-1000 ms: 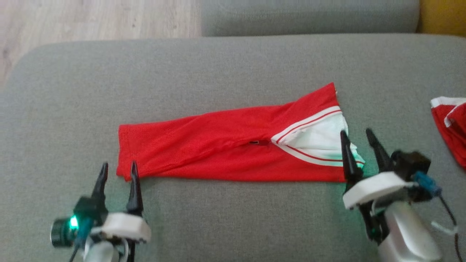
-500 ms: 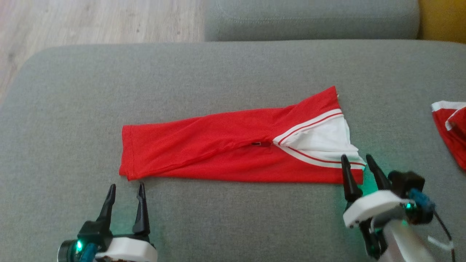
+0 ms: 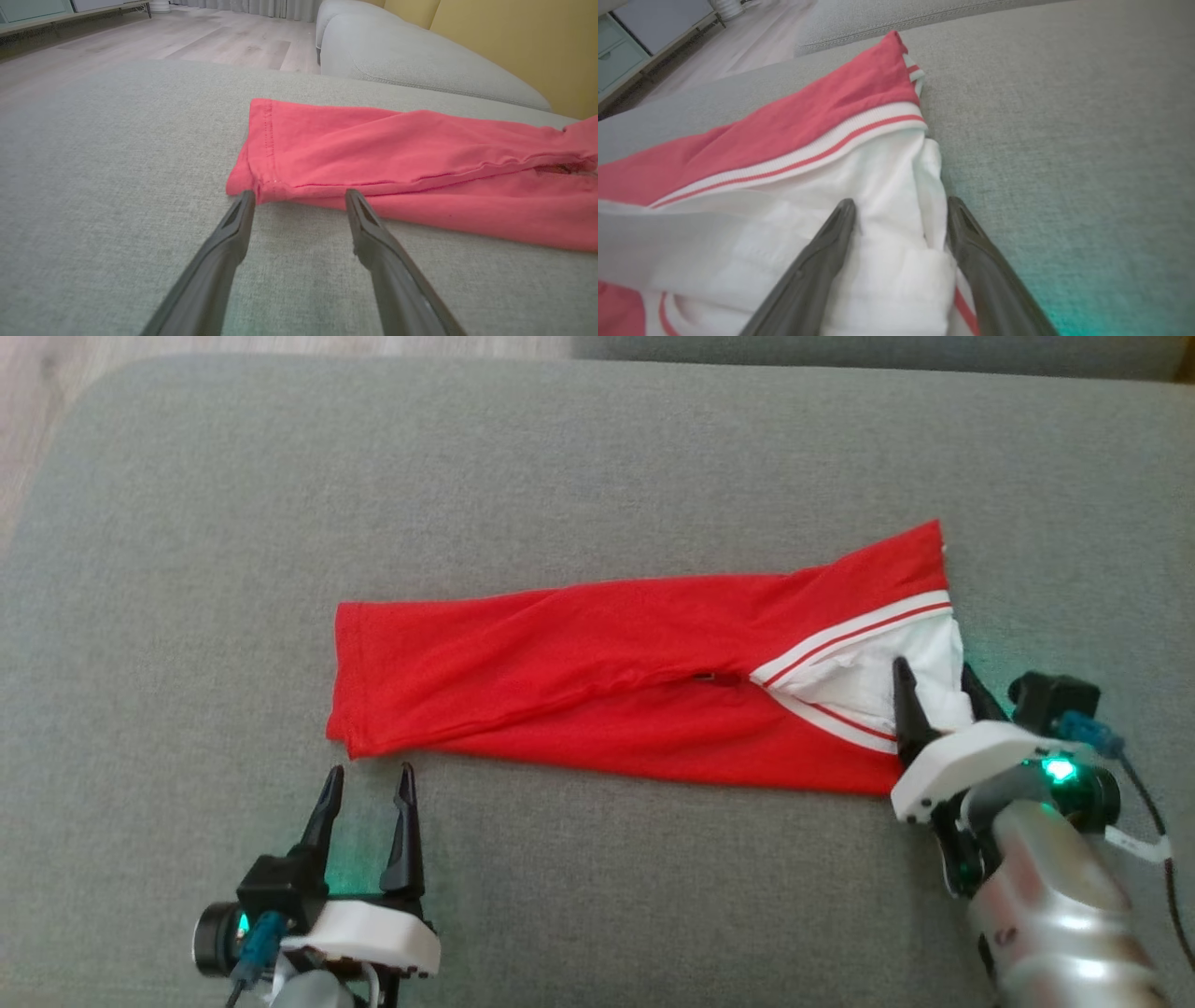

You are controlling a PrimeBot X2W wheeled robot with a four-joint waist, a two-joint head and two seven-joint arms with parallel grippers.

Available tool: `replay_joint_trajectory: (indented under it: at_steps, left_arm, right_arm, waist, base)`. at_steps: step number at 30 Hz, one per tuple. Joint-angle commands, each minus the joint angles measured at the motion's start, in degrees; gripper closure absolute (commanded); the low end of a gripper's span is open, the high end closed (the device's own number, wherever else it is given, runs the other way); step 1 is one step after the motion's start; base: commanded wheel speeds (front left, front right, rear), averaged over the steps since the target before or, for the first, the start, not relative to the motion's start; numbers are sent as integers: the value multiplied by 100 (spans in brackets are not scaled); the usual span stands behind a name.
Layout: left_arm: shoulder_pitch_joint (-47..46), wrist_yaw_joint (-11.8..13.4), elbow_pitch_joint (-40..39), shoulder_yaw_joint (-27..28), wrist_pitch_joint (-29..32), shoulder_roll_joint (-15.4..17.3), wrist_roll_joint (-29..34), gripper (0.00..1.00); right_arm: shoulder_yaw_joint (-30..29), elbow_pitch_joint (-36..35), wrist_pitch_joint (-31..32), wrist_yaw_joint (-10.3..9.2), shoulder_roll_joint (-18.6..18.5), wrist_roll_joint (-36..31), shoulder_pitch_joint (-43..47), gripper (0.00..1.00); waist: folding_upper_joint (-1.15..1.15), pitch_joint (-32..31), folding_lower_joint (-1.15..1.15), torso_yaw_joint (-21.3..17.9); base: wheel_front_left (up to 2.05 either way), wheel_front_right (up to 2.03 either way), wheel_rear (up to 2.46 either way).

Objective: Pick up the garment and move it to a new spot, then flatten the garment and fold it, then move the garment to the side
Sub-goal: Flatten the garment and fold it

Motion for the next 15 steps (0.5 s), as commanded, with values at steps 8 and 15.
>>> replay_joint_trajectory:
  at_steps: [8,15]
  left_arm:
    - [-87,58,-40,244,-47,21,-44,0]
    - [-91,-5,10,213,-47,21,-32,0]
  right_arm:
    - [799,180,-85,39,0,1116,297,100]
    - [31,-158,-429,39,-875,999,211,100]
  waist:
    - [0,-79,0,-100]
    - [0,-299,0,-253]
  base:
    - [0,0,0]
    - [0,0,0]
